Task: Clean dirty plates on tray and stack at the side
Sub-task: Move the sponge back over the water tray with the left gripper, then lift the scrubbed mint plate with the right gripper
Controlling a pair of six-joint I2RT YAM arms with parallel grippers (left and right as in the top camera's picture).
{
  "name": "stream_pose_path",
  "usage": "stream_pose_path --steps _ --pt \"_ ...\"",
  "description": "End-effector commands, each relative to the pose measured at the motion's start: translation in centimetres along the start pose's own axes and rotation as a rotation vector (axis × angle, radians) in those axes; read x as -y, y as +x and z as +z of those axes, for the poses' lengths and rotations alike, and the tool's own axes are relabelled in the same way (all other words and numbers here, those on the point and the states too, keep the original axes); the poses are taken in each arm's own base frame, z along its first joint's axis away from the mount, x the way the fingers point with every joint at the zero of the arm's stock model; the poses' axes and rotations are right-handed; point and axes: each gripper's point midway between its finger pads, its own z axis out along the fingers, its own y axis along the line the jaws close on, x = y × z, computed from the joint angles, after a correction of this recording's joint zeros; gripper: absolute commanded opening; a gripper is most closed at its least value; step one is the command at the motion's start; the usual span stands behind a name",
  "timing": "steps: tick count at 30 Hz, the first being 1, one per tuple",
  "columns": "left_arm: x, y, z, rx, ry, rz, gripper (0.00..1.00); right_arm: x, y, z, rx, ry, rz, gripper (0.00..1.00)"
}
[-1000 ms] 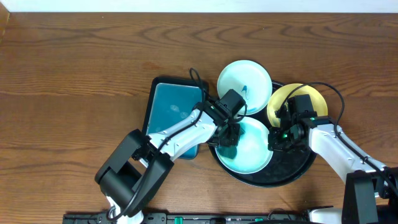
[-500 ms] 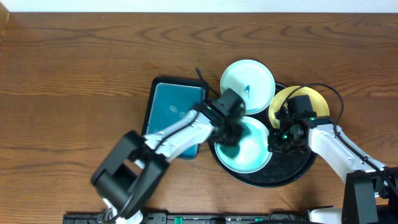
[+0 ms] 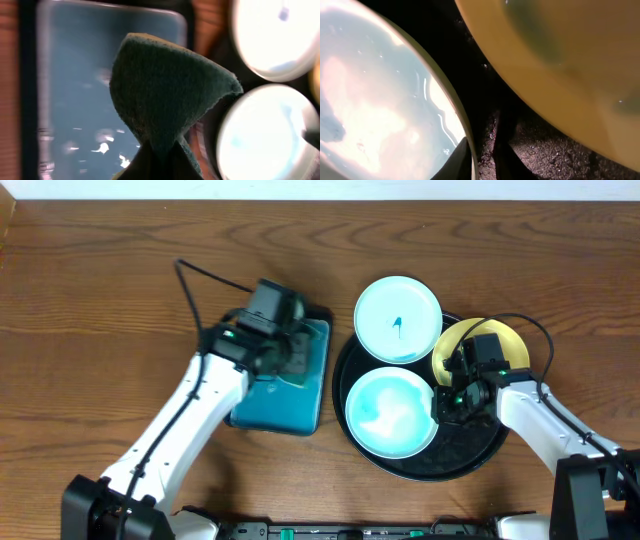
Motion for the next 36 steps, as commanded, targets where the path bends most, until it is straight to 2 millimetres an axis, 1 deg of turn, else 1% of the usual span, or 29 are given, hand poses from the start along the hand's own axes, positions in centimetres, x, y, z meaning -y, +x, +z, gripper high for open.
stream_pose_path --steps 1,2,5,8,11,14,18,20,21,23,26,27,31,33,35,36 --pt "-3.7 1.0 1.3 -0.042 -0.086 -0.052 0.07 -0.4 1.0 1.2 -0.01 -0.03 -0.021 0.08" --pt "-4.6 1.7 2.0 -0.067 -0.102 -0.073 0.07 -1.4 0.8 1.3 -0.002 -0.077 -0.036 0.04" --pt "-5.5 2.5 2.9 -0.098 -0.118 -0.093 0.07 -2.8 0.4 1.2 0.016 -0.138 -0.061 0.01" --pt "-6.0 3.1 4.1 -0.134 -0.131 -0.101 0.07 -3.2 0.1 1.1 0.03 -0.143 -0.074 0.01" --pt "-6.4 3.8 5.2 -0.172 -0.142 -0.106 0.07 -3.5 -0.7 0.3 0.067 -0.148 -0.108 0.01" --pt "-6.7 4.4 6.1 -0.209 -0.153 -0.11 0.07 -3.7 -2.2 -1.7 0.149 -0.116 -0.129 0.01" --pt "-6.7 4.5 6.4 -0.214 -0.155 -0.11 0.07 -2.9 -4.0 -4.6 0.265 -0.028 -0.159 0.01" --pt "-6.7 4.4 6.4 -0.212 -0.154 -0.11 0.08 -2.3 -5.2 -6.5 0.349 0.039 -0.182 0.01" --pt "-6.7 4.4 6.4 -0.212 -0.154 -0.11 0.07 -2.1 -5.4 -6.9 0.367 0.06 -0.182 0.01" --pt "-6.7 4.5 6.4 -0.213 -0.154 -0.11 0.07 -1.3 -6.3 -8.4 0.433 0.14 -0.184 0.01" --pt "-6.7 4.5 6.4 -0.213 -0.154 -0.11 0.08 -1.2 -7.2 -9.9 0.49 0.222 -0.223 0.01" --pt "-6.7 4.5 6.4 -0.213 -0.154 -0.11 0.08 -1.1 -7.8 -10.9 0.522 0.287 -0.238 0.01" --pt "-6.7 4.5 6.4 -0.213 -0.154 -0.11 0.07 -2.1 -9.1 -13.5 0.596 0.411 -0.317 0.01" --pt "-6.7 4.5 6.4 -0.213 -0.154 -0.11 0.08 -3.4 -9.7 -15.0 0.644 0.485 -0.399 0.01" --pt "-6.7 4.4 6.4 -0.212 -0.154 -0.11 0.08 -4.4 -9.8 -16.2 0.686 0.568 -0.457 0.01" --pt "-6.7 4.4 6.4 -0.213 -0.154 -0.11 0.07 -4.8 -9.8 -16.5 0.697 0.593 -0.483 0.01"
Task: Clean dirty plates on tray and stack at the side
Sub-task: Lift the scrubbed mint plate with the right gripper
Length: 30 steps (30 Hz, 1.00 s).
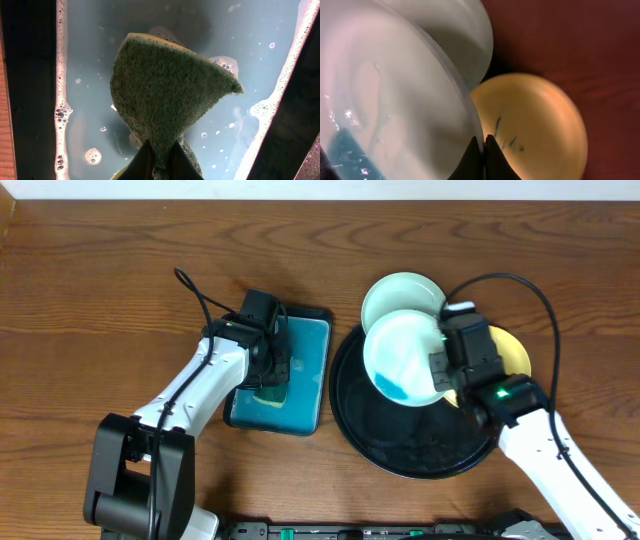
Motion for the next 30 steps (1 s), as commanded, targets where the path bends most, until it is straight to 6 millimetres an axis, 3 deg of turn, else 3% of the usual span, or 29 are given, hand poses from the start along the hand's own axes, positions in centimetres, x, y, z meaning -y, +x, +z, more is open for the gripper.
stream_pose_path --steps 1,12,21,30 --pt "-0.3 0.0 0.0 0.003 -0.01 0.008 0.07 0.9 -2.7 -2.5 0.101 0.192 -0.165 0.01" --pt "-0.3 -0.2 0.0 0.009 -0.007 0.008 0.07 -4.4 -4.9 -6.3 0.26 0.27 -0.522 0.01" --pt "-0.3 -0.2 0.0 0.009 -0.007 0.008 0.07 -5.6 -5.5 -8.5 0.327 0.353 -0.59 0.01" --pt "-0.3 -0.2 0.0 0.009 -0.007 0.008 0.08 -5.9 -5.5 -8.7 0.33 0.351 -0.609 0.01"
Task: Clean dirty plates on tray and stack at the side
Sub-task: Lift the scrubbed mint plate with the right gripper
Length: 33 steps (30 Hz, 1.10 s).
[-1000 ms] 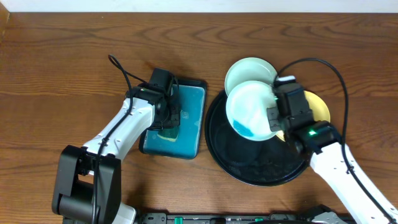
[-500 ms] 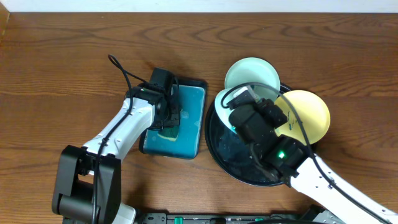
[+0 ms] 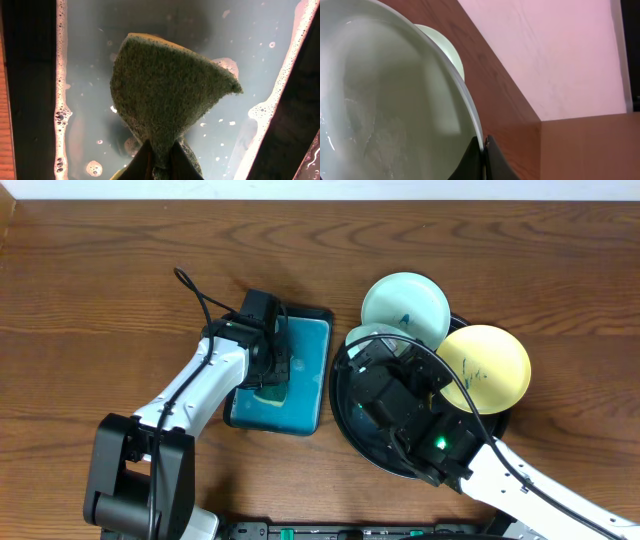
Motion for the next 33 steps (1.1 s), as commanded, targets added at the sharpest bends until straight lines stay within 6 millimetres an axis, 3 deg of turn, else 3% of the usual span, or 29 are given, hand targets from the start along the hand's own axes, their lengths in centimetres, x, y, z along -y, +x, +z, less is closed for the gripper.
stream_pose_path --steps 1,33 --pt "-0.33 0.03 0.02 0.001 -0.01 0.008 0.08 1.46 -0.83 -0.61 0.017 0.041 0.022 0.01" --pt "-0.32 0.02 0.02 0.002 -0.01 -0.011 0.08 1.46 -0.82 -0.6 0.016 0.041 0.022 0.01"
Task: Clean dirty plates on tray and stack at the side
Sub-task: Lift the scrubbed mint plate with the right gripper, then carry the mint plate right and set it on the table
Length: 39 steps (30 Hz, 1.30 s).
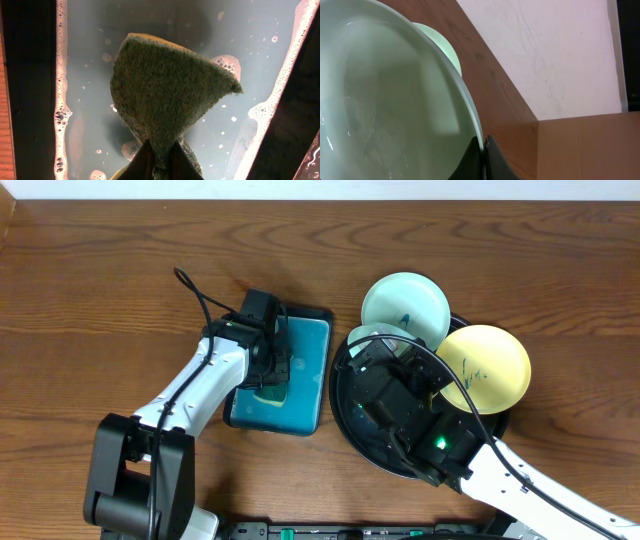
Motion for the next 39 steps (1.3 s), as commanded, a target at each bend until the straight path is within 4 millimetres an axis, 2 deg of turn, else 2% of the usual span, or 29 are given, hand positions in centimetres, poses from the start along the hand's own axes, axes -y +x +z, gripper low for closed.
stream_pose_path --steps 1,3,6,13,15,19,21,24,26,30,33,38,39 --pt "-0.3 0.0 0.0 0.001 -0.01 -0.01 0.07 1.3 -0.8 -0.6 0.019 0.032 0.034 0.01" --pt "-0.3 0.0 0.0 0.002 -0.01 -0.01 0.07 1.4 -0.8 -0.6 0.017 0.033 0.036 0.01" --pt "-0.3 -0.1 0.0 0.005 -0.009 -0.009 0.08 1.6 -0.5 -0.3 0.006 0.039 0.128 0.01" --pt "-0.3 -0.1 0.0 0.005 -0.009 -0.009 0.07 1.6 2.3 2.3 -0.096 -0.038 0.488 0.01" --pt "-0.3 -0.1 0.0 0.005 -0.009 -0.009 0.07 1.9 5.0 4.1 -0.201 -0.076 0.708 0.01" --pt "-0.3 -0.1 0.0 0.005 -0.008 -0.009 0.08 1.4 8.0 6.5 -0.337 -0.258 1.039 0.01" --pt "-0.3 -0.1 0.0 0.005 -0.008 -0.009 0.08 2.5 10.3 7.8 -0.401 -0.327 1.242 0.01" --pt "-0.3 -0.1 0.0 0.004 -0.009 -0.009 0.07 4.4 13.0 8.8 -0.44 -0.318 1.384 0.01" --pt "-0.3 -0.1 0.0 0.005 -0.008 -0.01 0.07 6.3 15.8 9.3 -0.466 -0.269 1.48 0.01" --pt "-0.3 -0.1 0.0 0.005 -0.008 -0.009 0.08 9.4 21.0 9.6 -0.515 -0.136 1.685 0.01" --pt "-0.3 -0.1 0.0 0.005 -0.008 -0.009 0.08 11.5 25.7 8.9 -0.56 0.003 1.846 0.01" --pt "-0.3 -0.1 0.0 0.005 -0.008 -0.009 0.08 12.8 31.5 7.2 -0.622 0.186 1.979 0.01" --pt "-0.3 -0.1 0.0 0.005 -0.008 -0.009 0.07 12.9 33.3 6.5 -0.649 0.25 2.004 0.01"
